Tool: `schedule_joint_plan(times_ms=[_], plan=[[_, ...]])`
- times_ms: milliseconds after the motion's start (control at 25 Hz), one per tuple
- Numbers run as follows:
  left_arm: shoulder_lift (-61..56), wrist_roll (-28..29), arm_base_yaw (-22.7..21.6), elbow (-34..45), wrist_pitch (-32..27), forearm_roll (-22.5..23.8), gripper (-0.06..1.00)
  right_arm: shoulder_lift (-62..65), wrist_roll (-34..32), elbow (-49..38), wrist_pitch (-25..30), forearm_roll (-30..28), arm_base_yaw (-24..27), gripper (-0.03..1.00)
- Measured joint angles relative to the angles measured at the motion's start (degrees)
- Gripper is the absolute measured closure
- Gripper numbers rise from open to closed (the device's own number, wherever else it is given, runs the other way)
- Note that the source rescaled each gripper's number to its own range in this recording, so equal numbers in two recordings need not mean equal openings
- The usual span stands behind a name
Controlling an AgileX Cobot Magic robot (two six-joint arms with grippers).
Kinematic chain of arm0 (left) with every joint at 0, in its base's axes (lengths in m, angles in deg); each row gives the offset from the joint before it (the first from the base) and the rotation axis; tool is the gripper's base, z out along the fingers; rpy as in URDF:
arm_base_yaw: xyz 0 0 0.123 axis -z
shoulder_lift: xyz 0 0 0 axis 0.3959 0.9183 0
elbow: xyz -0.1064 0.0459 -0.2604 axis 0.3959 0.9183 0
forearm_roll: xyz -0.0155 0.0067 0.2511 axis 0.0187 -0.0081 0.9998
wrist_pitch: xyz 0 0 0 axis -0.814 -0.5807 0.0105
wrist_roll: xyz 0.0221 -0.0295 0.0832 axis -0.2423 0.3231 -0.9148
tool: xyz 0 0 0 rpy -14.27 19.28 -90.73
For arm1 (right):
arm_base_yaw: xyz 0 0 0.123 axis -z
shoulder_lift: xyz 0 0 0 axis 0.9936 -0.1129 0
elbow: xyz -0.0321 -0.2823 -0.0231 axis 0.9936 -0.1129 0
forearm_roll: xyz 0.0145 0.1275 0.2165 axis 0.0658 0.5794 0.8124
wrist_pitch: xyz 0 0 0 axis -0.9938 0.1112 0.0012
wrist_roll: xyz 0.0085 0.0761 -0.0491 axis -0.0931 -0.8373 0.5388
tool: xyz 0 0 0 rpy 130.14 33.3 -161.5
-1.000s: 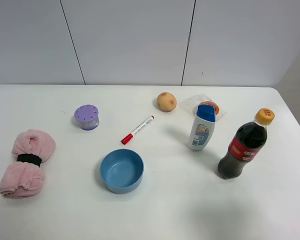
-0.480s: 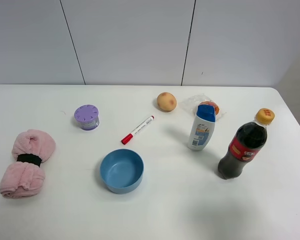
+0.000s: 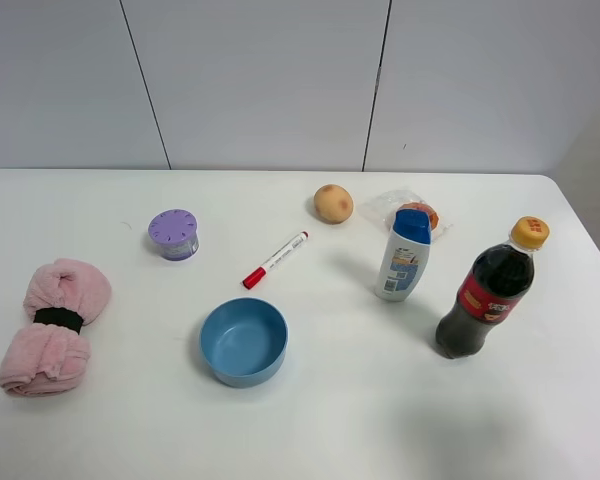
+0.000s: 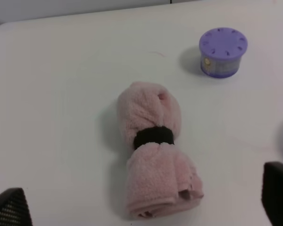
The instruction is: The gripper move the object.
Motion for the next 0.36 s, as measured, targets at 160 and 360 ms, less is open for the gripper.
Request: schedule_joint_plan(times_ms=[160,360], plan=[[0.0,0.0,0.0,0.0,0.0,0.0,-0.06,0.0,-0.2,0.0,0.0,0.0,0.0,-0.03],[0.0,0.0,0.0,0.0,0.0,0.0,-0.06,0.0,-0.3,0.0,0.0,0.0,0.0,-0.03]])
